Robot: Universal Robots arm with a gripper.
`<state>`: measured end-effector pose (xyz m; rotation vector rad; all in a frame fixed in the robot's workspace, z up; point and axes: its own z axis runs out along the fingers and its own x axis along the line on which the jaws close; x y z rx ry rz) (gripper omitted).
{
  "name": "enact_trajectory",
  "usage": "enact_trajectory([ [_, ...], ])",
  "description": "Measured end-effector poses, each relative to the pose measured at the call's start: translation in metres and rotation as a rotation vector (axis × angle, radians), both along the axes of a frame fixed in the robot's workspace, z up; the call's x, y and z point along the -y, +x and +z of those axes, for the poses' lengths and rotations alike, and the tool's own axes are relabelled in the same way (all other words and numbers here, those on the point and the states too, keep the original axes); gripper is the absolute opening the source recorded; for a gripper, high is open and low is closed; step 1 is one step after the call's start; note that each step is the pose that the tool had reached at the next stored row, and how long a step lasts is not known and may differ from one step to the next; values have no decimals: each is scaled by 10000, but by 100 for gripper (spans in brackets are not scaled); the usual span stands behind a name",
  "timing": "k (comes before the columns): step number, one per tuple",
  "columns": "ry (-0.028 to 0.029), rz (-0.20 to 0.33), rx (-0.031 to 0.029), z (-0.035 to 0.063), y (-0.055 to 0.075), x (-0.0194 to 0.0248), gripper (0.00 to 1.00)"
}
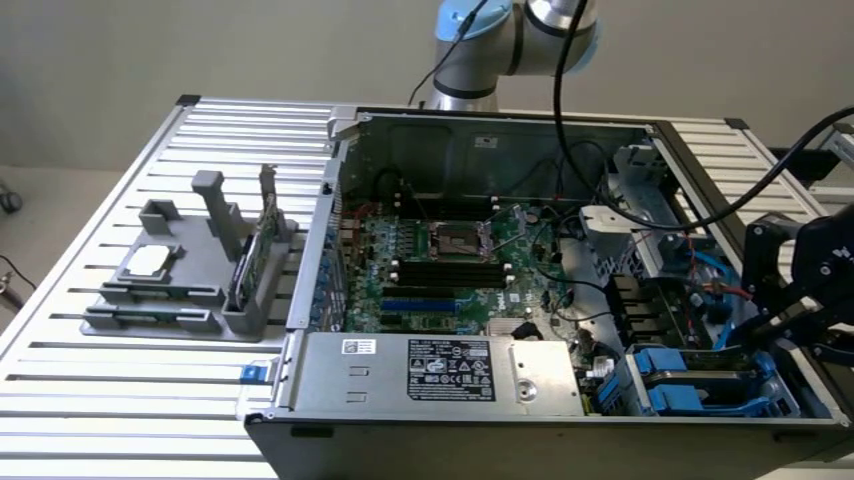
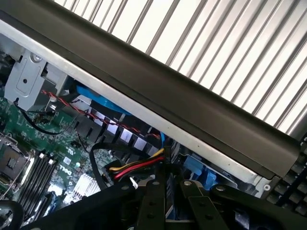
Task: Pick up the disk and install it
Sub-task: 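Insert the first disk wire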
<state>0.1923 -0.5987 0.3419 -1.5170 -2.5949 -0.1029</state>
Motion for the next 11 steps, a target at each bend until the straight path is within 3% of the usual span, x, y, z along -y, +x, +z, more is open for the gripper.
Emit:
enact_trajectory([
  [7, 64, -26, -8, 79, -93, 1, 16],
  [11, 67, -53, -7, 102, -172, 2, 16],
])
